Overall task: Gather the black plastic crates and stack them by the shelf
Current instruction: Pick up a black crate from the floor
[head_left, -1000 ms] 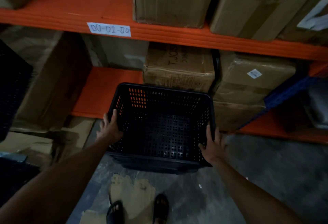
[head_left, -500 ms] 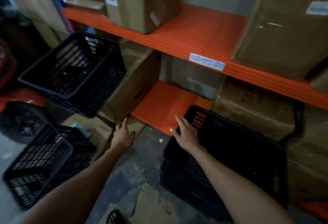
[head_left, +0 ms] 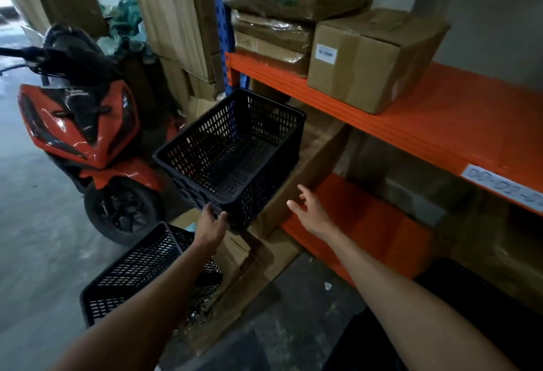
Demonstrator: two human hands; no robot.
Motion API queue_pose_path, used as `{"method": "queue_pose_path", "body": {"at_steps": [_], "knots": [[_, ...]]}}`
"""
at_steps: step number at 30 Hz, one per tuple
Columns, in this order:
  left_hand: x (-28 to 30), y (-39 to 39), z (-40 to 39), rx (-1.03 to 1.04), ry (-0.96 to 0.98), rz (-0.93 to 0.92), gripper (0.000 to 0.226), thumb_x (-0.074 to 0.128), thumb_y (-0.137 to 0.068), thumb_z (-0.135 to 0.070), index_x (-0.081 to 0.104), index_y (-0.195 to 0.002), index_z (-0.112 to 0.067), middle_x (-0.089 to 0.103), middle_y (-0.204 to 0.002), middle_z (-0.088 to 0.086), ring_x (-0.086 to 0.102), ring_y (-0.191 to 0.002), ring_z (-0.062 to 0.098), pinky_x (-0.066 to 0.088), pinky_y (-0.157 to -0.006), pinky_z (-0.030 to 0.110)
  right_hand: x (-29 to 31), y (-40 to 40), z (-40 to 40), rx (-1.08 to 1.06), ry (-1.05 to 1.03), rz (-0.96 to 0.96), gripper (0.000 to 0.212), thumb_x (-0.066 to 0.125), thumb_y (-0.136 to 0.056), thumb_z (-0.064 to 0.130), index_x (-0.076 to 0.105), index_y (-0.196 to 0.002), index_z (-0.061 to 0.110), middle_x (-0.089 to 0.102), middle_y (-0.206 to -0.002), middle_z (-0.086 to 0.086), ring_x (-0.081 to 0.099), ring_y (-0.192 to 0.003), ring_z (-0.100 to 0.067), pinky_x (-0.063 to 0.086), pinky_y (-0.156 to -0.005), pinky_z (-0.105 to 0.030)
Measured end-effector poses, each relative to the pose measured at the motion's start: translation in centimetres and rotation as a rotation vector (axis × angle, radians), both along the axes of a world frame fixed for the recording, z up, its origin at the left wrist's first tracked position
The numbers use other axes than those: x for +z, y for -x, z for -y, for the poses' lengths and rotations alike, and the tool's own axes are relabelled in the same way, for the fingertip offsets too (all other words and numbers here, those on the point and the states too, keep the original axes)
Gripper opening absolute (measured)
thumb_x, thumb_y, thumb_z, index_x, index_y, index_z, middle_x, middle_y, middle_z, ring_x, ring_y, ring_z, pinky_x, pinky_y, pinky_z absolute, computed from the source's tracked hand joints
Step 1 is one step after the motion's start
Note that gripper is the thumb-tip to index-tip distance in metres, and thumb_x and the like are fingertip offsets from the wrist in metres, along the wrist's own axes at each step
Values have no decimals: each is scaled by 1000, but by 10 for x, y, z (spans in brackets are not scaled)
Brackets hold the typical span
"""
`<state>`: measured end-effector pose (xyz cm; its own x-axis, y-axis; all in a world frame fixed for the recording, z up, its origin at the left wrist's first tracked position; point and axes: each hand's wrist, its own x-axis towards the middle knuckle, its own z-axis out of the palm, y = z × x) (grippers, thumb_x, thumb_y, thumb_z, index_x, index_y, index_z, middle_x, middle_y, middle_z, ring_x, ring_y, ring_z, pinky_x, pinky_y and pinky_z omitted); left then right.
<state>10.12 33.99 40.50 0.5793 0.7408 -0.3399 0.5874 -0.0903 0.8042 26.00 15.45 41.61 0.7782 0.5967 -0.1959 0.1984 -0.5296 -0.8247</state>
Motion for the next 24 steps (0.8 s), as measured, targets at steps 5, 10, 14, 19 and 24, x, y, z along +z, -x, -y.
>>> {"method": "queue_pose_path", "body": {"at_steps": [5,10,14,19,24], "knots": [[3,-30,-46,112,180,89,59,52,-97,-20,23,-145,-3,39,-149,15,43,-132,33,38,-106,39,13,-53,-52,43,36,15,60,47,-97,38,25,-151,21,37,-149,-11,37,-136,-28,36,-102,-36],[-49,-84,-119,280,355,84,93,61,-84,-41,1,-151,-19,31,-154,16,43,-132,40,40,-107,55,14,-144,-128,86,59,-19,61,42,-98,42,21,-152,21,22,-157,-11,26,-143,-30,30,-108,-38],[-24,-121,-135,502,460,13,103,64,-87,-33,-14,-152,-11,34,-150,22,46,-129,44,46,-101,53,5,-211,-179,79,168,16,69,45,-96,44,16,-153,17,3,-160,-10,12,-147,-31,23,-113,-41],[-53,-136,-151,632,400,-53,73,58,-90,-10,18,-151,-10,47,-141,27,51,-124,44,47,-97,43,-4,-287,-214,-10,307,-34,86,56,-93,41,-3,-154,28,-24,-159,-6,-3,-149,-33,25,-113,-46],[-68,-128,-152,692,146,-220,61,47,-91,-16,20,-146,-20,60,-117,29,57,-88,39,44,-79,43,-6,-334,-243,-198,311,-45,95,61,-91,26,-12,-152,27,-14,-161,-9,7,-148,-37,27,-113,-47]]}}
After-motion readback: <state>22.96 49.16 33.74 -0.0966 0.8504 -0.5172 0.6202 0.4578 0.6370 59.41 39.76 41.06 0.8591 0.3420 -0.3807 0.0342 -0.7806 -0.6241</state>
